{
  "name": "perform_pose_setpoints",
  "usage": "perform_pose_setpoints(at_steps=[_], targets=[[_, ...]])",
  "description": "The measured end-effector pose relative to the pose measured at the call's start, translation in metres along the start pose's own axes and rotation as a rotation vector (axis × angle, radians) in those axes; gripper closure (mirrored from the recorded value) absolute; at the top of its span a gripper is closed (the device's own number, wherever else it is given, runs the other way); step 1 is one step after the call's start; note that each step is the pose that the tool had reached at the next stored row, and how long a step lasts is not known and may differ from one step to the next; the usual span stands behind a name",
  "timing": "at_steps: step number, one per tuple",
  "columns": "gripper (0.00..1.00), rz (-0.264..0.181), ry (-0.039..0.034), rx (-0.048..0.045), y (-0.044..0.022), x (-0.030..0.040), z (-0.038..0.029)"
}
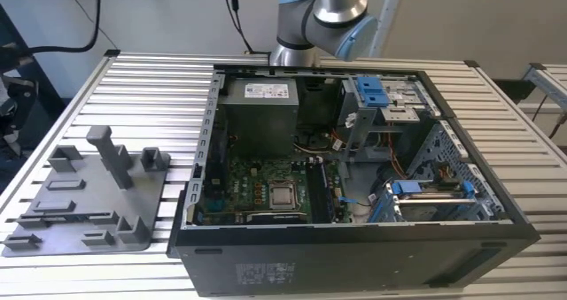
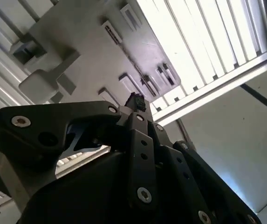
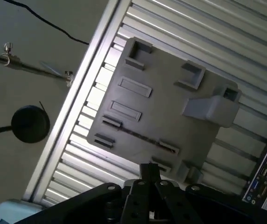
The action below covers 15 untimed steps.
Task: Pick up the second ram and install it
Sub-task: 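Pick up the second ram and move it above second insertion slot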
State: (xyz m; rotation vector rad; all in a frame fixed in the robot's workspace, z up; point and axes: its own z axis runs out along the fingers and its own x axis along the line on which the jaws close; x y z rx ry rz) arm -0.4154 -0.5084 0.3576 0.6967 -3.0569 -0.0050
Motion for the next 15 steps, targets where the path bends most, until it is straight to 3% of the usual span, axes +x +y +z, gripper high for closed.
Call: perform_pose_setpoints(at_steps=[4,15], targets=[[0.89,-0.072,0.0031,0.0063,0.0001,0.0002,0.0],[0.89,-0.271,0.0044,0.0096,0.0001,0.0001,0.0003]])
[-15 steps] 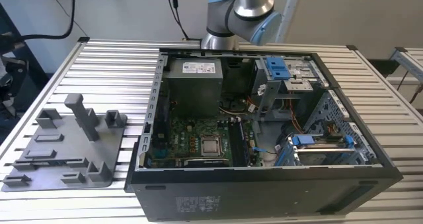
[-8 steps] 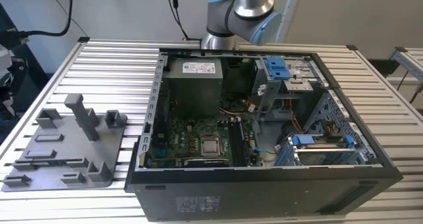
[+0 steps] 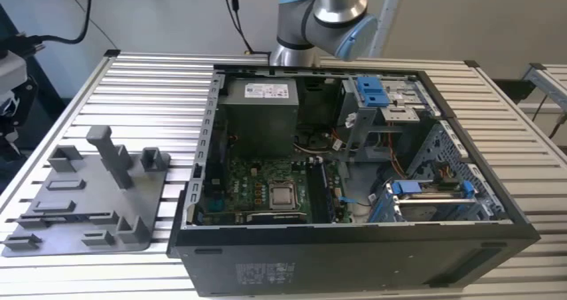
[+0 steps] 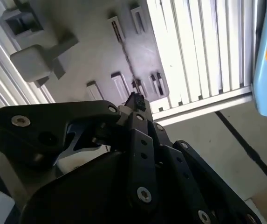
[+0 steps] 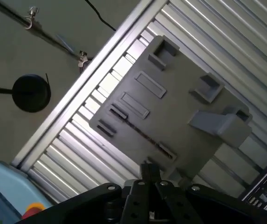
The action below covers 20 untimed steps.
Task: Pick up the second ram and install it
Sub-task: 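Pick up the second ram and move it above second insertion slot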
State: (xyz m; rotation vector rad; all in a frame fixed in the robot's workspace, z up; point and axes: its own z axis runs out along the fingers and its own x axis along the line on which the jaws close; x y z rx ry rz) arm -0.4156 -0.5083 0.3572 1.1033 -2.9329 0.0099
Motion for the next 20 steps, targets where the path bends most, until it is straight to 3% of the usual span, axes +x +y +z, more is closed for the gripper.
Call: perform_pose_setpoints(at_steps=[20], targets=[[0.89,-0.364,-0.0011,0.0038,0.0,0.0,0.0023]])
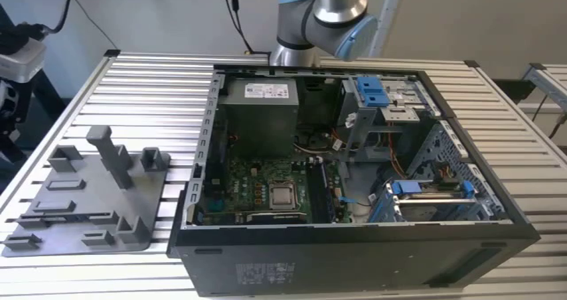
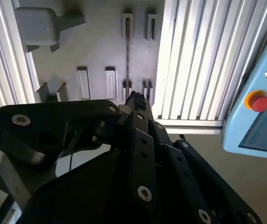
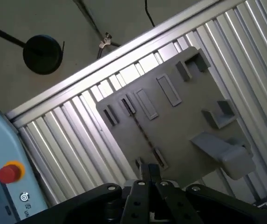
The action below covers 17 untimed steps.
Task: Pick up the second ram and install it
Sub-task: 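Pick up the second ram and move it above second insertion slot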
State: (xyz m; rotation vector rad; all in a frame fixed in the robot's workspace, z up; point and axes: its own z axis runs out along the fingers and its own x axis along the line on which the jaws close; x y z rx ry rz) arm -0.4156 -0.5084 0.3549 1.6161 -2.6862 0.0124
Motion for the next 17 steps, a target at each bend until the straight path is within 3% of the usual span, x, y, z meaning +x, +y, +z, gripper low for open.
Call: perform_pose_setpoints(at_steps=[17], targets=[[0.89,-0.303,-0.0009,0.003,0.0004,-0.0006,0.0067]])
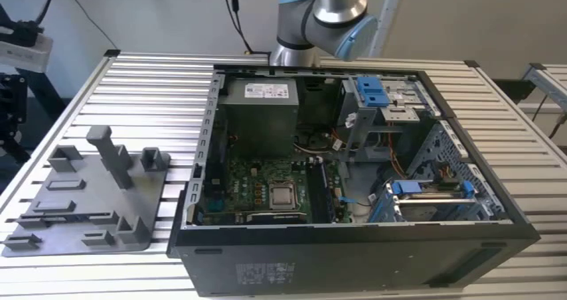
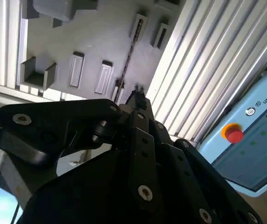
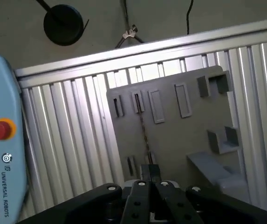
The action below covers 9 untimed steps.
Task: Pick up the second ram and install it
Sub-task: 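Pick up the second ram and move it above second insertion slot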
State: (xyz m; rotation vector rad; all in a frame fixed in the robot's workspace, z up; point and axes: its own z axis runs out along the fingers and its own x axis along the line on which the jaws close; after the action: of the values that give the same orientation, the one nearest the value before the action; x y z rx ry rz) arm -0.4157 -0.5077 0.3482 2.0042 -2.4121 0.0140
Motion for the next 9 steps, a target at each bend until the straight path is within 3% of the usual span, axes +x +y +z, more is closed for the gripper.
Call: perform_pose_setpoints(at_steps=[9], targets=[[0.89,-0.097,-0.0007,0.0024,0.0017,-0.007,0.002]])
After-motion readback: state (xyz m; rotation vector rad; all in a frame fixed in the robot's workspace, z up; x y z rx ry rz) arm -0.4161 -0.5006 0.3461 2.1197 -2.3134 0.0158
